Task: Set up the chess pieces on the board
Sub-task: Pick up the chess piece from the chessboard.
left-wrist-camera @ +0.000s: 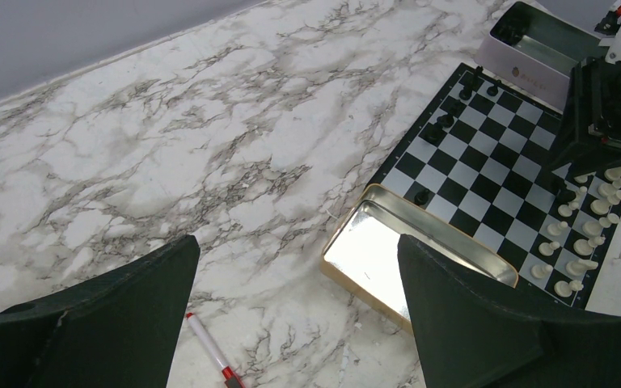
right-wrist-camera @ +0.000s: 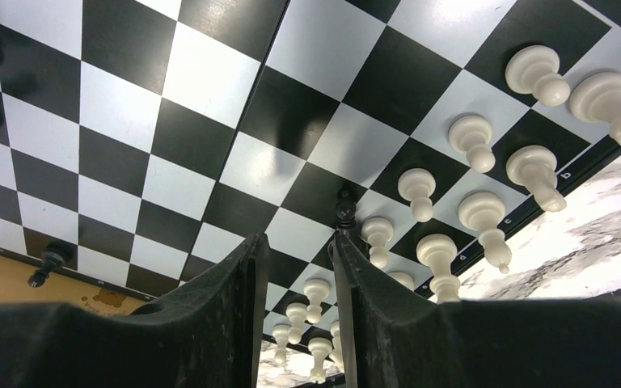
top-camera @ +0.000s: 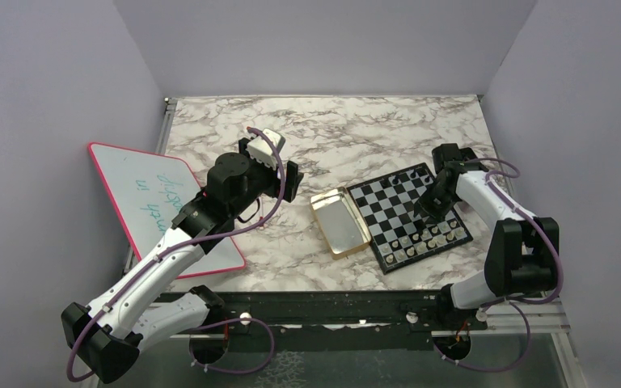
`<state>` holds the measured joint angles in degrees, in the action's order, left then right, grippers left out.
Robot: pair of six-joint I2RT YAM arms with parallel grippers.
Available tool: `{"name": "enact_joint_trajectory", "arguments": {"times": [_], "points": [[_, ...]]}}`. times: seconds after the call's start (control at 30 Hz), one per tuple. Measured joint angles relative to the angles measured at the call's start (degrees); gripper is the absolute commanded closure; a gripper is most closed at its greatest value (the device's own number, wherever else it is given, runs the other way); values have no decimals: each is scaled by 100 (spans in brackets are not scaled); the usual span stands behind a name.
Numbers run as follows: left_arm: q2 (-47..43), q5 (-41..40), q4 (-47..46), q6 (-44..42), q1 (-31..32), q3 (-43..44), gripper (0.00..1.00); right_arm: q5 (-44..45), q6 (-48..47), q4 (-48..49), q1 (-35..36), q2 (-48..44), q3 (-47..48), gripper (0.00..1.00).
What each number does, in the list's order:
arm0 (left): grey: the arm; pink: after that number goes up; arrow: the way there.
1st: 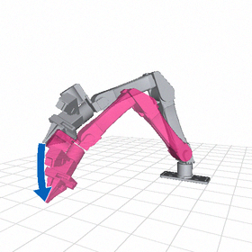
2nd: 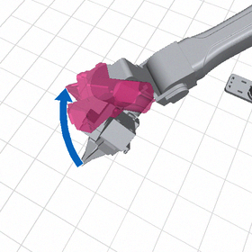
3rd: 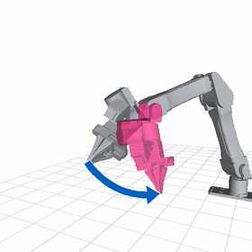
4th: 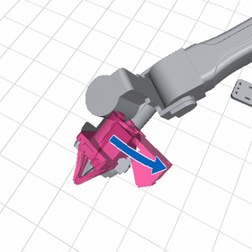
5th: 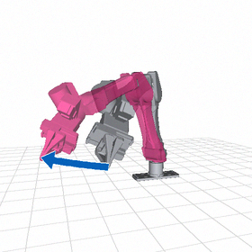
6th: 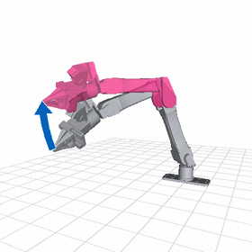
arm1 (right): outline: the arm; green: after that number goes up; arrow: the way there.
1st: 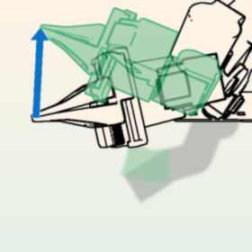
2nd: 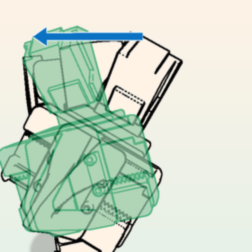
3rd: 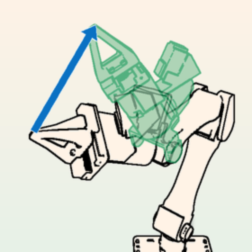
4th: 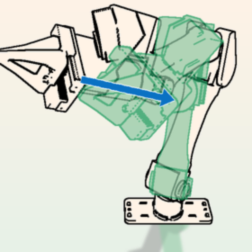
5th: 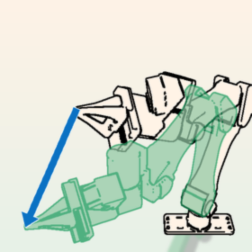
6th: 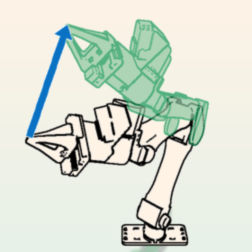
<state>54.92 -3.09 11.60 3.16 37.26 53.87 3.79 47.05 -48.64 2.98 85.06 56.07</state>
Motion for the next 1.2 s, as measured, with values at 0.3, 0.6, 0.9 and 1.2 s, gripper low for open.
{"name": "enact_joint_trajectory", "arguments": {"times": [0.3,0.6,0.9,1.2], "points": [[-2,0,-2,0,0,0,7,-109,-7,0,0,2,-26,61],[-2,-2,0,-2,0,0,7,-107,-39,-11,0,92,-120,61],[-2,-2,0,-2,0,0,7,-103,-44,-35,0,197,-122,61],[-2,-4,0,-2,0,0,7,-98,-44,-31,0,295,-179,61]]}}
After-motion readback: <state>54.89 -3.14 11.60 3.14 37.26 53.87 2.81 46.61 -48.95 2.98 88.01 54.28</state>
